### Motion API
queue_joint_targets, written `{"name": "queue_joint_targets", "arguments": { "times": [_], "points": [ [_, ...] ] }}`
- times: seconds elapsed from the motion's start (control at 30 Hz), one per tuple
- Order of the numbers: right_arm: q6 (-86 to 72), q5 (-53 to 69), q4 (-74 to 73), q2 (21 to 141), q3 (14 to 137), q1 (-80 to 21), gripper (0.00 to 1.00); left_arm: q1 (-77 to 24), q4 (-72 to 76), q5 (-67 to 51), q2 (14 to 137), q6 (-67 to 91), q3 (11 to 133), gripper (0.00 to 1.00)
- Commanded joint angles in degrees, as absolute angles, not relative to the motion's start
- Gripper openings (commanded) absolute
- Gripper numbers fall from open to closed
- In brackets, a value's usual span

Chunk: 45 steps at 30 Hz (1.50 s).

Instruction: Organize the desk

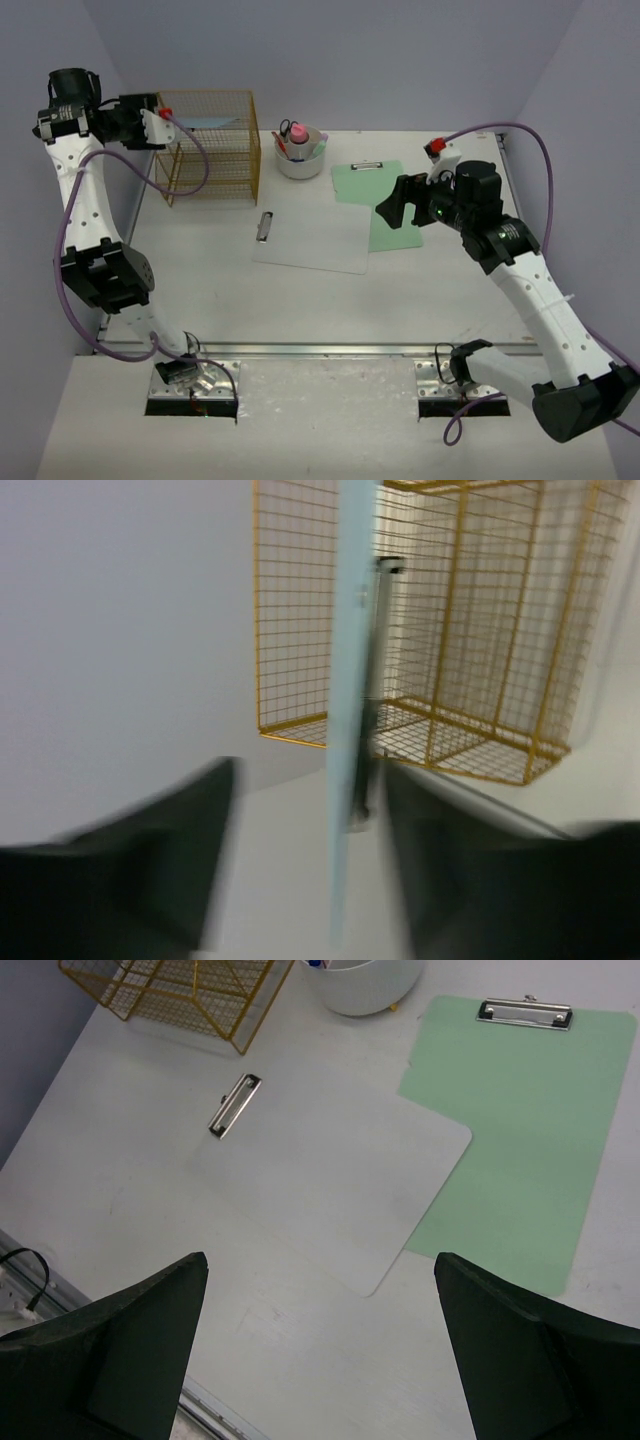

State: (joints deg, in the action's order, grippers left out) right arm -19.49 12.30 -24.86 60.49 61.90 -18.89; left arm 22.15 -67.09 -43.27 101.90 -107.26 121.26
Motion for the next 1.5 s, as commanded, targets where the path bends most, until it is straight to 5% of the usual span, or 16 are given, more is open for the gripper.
{"name": "queue_joint_targets", "arguments": {
  "times": [0.0,0.2,0.47,0.67,1.0,1.27,1.47],
  "points": [
    [-19.8,13.0,-22.5,60.5,61.0,-18.7,0.95,22.0,-47.8,-48.0,98.8,-92.8,115.3,0.99],
    [-20.4,13.3,-22.1,61.0,60.7,-18.6,0.95,18.7,-13.2,-41.4,90.0,-81.6,92.8,1.0],
    [-20.0,13.0,-23.6,61.1,61.8,-18.5,0.96,15.7,-10.2,-38.3,93.8,-80.9,94.2,1.0],
    [-20.4,13.6,-23.0,61.0,60.8,-18.4,0.96,12.9,21.1,-24.3,95.6,-64.7,89.2,1.0],
    [-21.4,14.5,-21.9,61.9,60.2,-18.3,0.95,11.5,30.6,-11.6,105.2,-43.1,100.1,1.0],
    [-20.5,13.8,-22.1,62.9,60.4,-18.3,0.95,9.7,19.4,-7.1,115.2,-37.7,114.1,1.0],
    [-19.4,13.4,-22.9,62.7,60.3,-18.2,0.95,10.8,25.9,-10.1,112.3,-28.5,108.7,1.0]
  ]
}}
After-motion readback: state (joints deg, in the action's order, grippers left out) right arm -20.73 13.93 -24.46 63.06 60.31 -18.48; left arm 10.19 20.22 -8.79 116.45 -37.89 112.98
